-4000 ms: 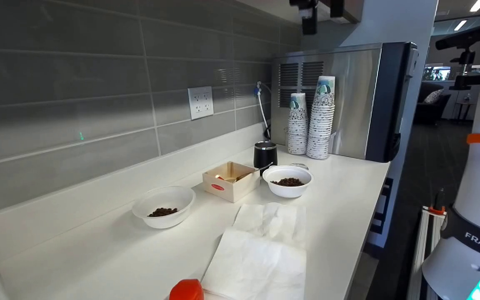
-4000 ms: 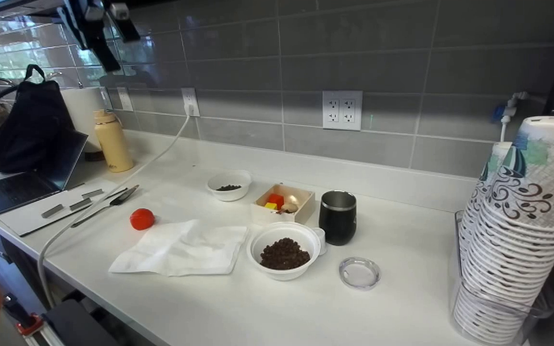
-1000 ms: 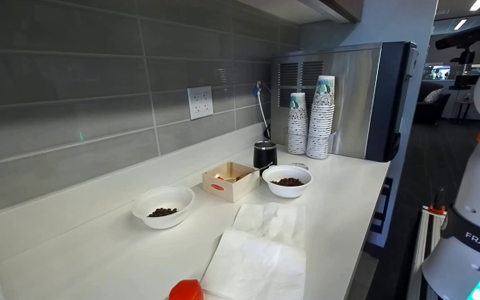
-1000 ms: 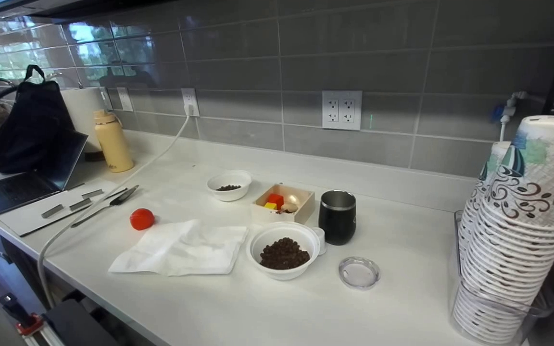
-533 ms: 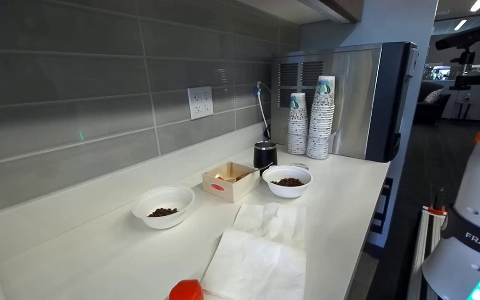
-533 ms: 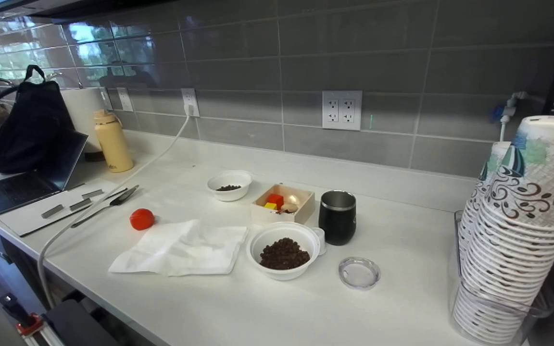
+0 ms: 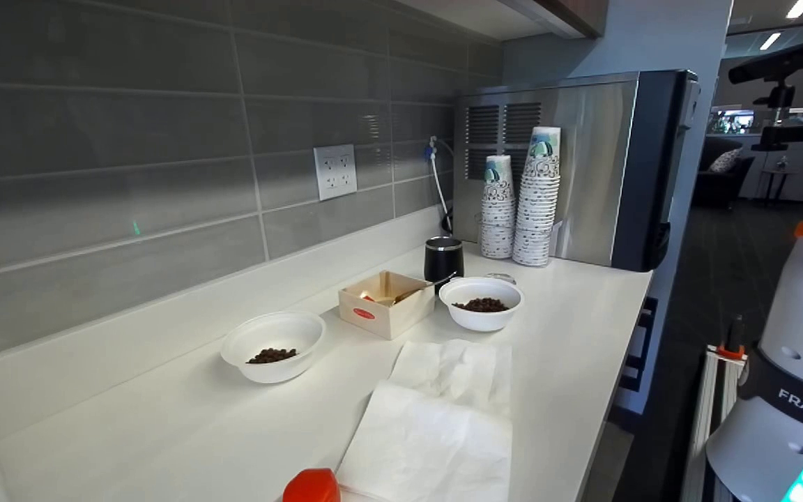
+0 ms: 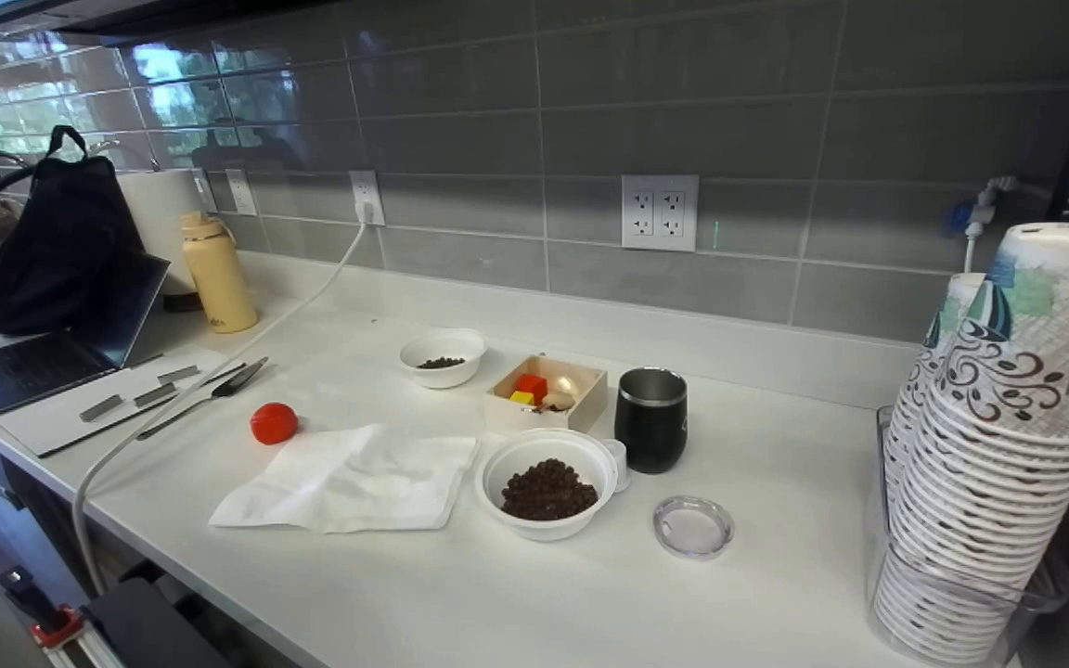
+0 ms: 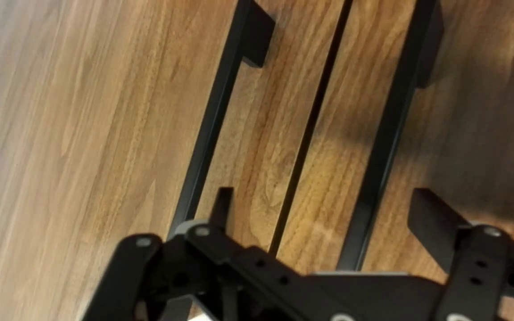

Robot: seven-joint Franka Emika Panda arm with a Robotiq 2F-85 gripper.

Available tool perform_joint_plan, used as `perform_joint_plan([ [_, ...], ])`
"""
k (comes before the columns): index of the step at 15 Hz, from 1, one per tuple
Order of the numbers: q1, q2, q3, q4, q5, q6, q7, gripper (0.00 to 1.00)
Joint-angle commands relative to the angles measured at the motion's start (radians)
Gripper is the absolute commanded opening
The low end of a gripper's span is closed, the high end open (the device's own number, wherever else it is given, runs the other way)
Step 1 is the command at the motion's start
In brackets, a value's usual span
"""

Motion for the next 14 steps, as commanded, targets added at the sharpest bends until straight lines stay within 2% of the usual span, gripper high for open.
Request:
perform_joint_plan([
  [1,0.012,0.059,-0.018,0.067,0.046,0.005,-0.038,1.0],
  [6,0.006,0.087,-0.029,0.098,0.059,0.004,-0.049,1.0],
  [14,-0.012,0.052,-0.056,0.064,0.069,0.001,-0.057,1.0],
])
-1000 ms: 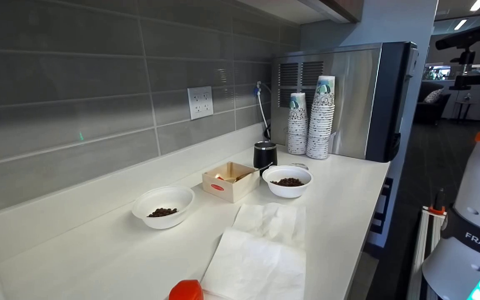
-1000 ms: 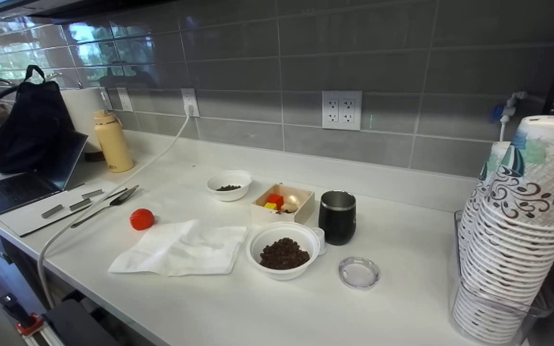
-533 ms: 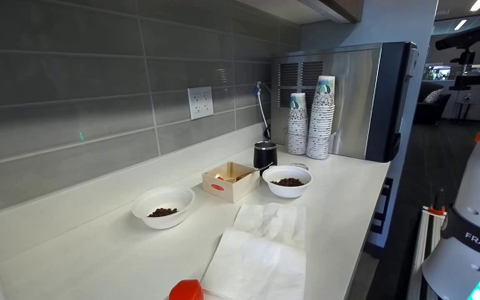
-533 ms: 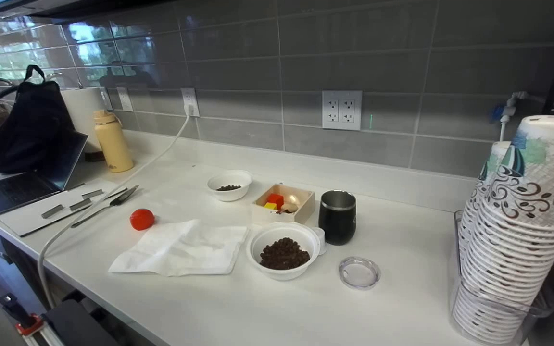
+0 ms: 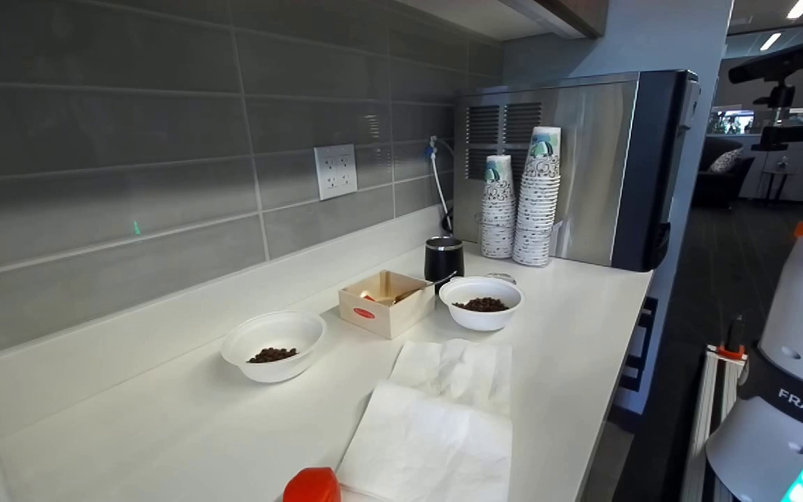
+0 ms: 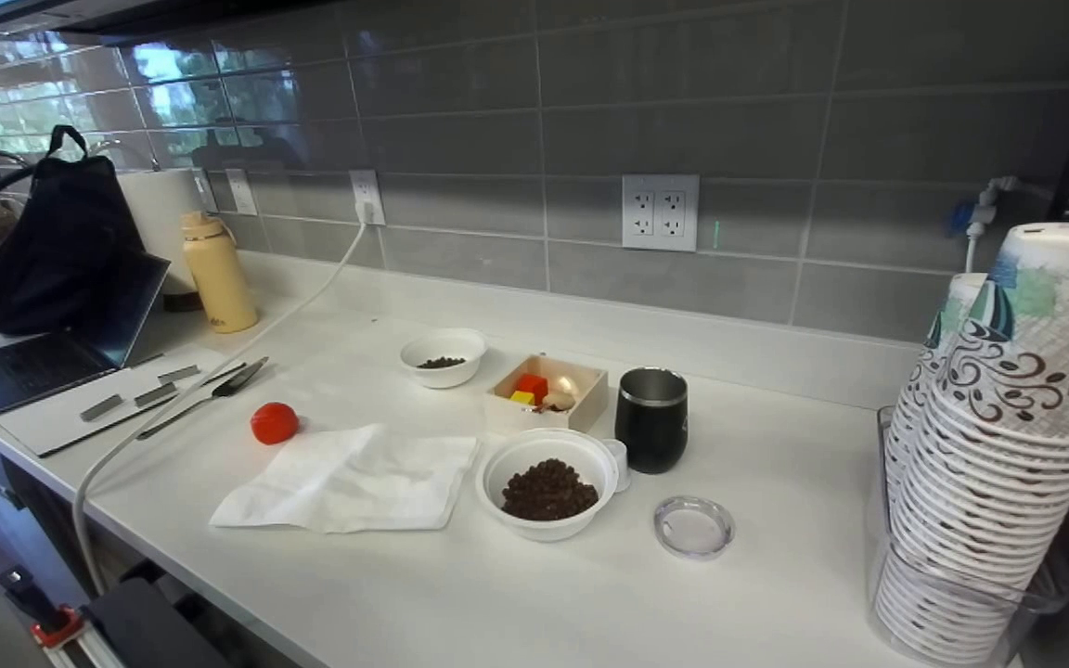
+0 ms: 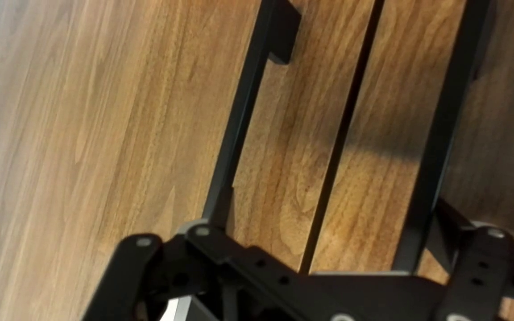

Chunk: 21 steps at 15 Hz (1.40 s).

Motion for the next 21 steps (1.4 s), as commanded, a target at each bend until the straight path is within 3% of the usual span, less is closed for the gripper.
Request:
perform_joint_plan([
  [1,-0.014,-0.014,-0.028,0.002,0.031,0.0,-0.04,1.0],
  [21,-0.13,-0.378,-0.008,-0.2,-0.044,-0.165,-0.101,1.0],
])
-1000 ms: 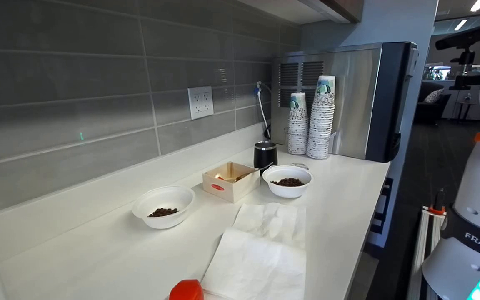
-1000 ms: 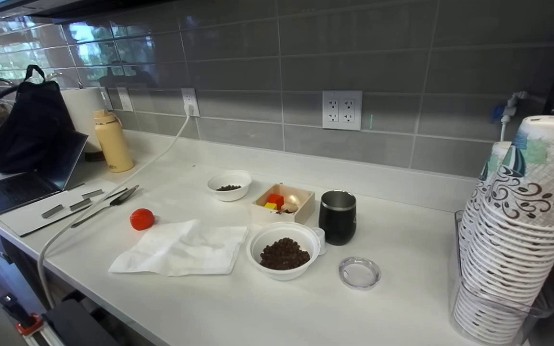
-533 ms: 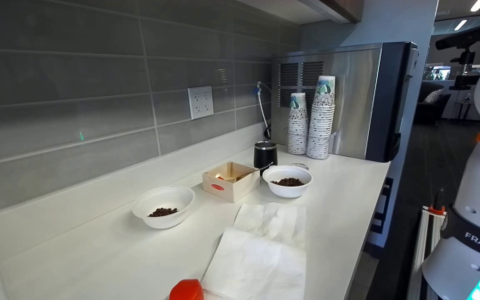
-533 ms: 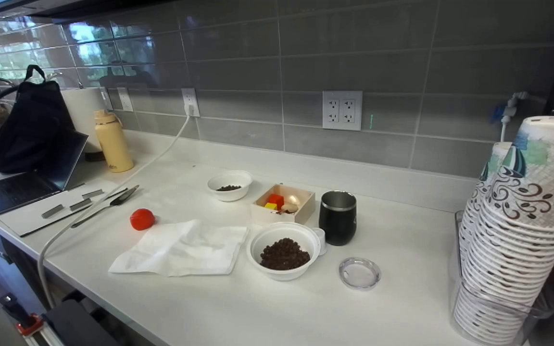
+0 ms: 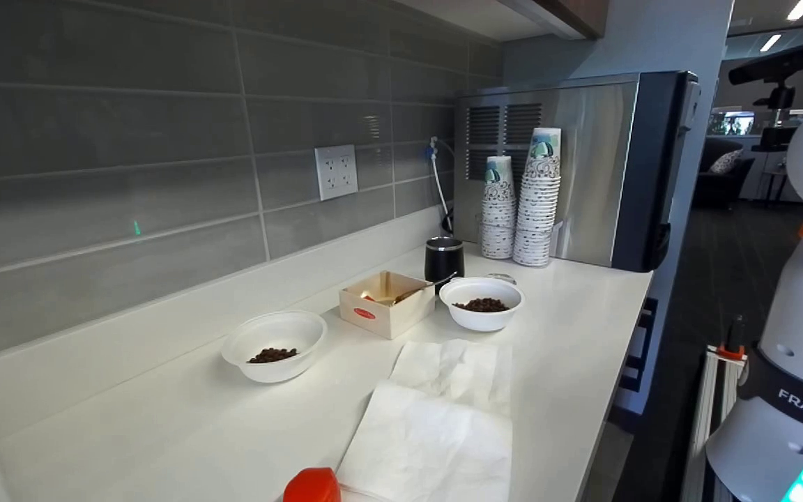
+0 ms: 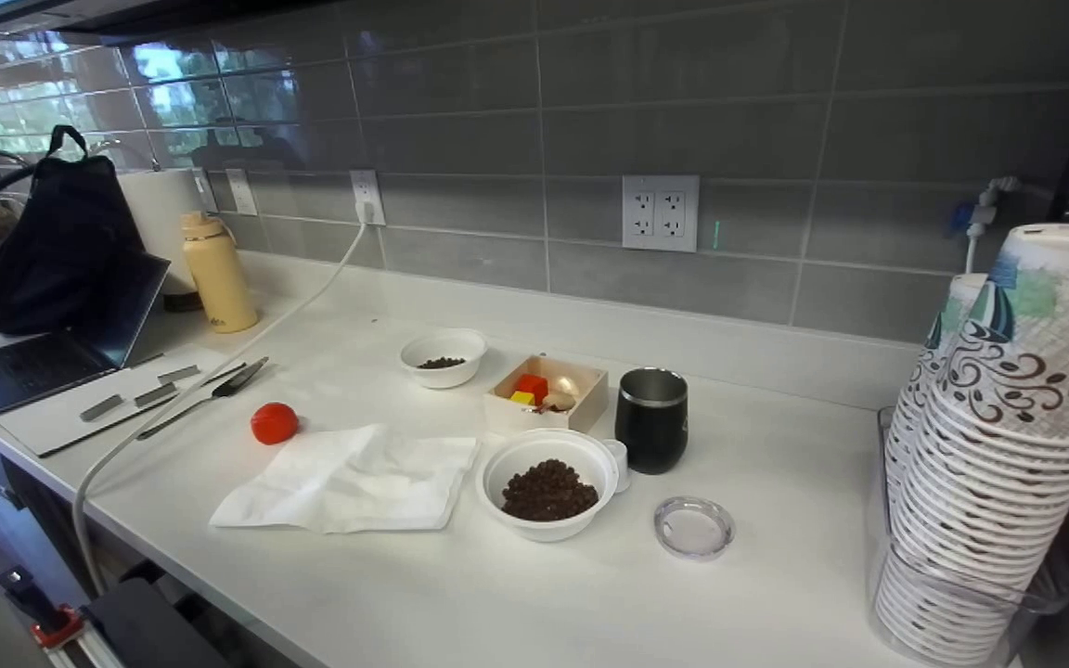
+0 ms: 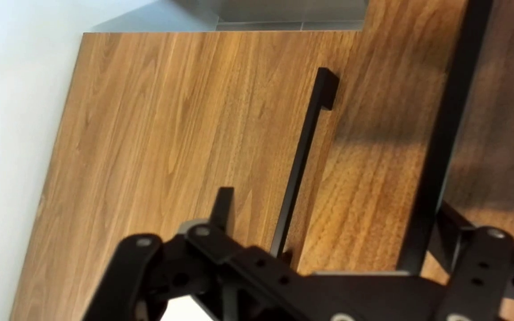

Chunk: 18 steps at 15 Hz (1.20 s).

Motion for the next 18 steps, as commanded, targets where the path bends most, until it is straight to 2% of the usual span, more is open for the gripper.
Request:
perform_joint_plan([
  [1,-0.045,-0.086,-0.008,-0.05,-0.043,-0.034,-0.029,1.0],
  [11,-0.115,-0.293,0.023,-0.175,-0.118,-0.122,-0.017,1.0],
  [18,-0.135,-0.416,0.021,-0.226,-0.178,-0.181,-0.018,1.0],
])
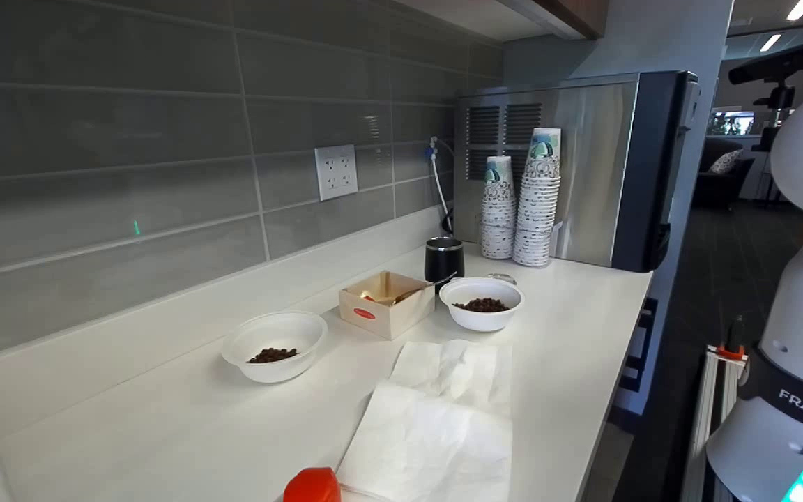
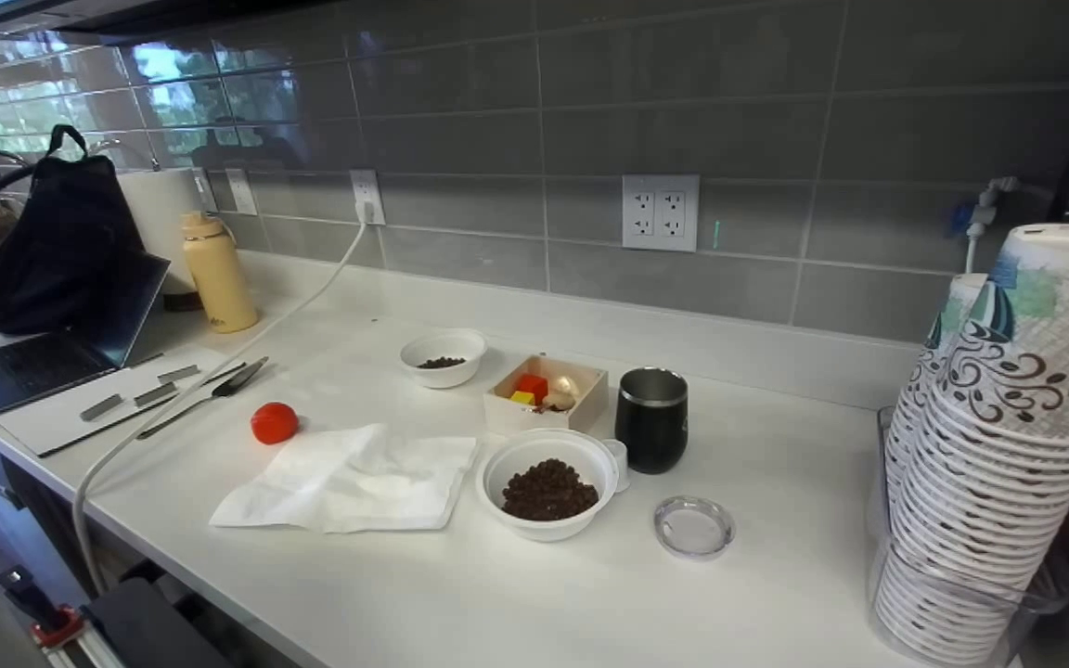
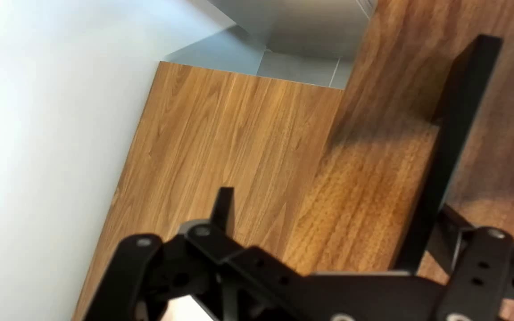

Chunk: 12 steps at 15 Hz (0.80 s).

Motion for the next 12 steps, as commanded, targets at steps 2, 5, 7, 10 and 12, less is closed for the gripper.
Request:
perform_joint_plan([
  [2,-0.027,-0.089,-0.017,-0.03,-0.064,-0.057,-0.015,1.0],
  [5,-0.029,-0.125,-0.02,-0.026,-0.085,-0.089,-0.014,1.0],
  [7,-0.028,-0.152,-0.022,-0.03,-0.094,-0.11,-0.015,1.0],
  [10,-0.024,-0.187,-0.022,-0.034,-0.11,-0.141,-0.016,1.0],
  [12,-0.022,-0.207,-0.019,-0.037,-0.117,-0.157,-0.014,1.0],
])
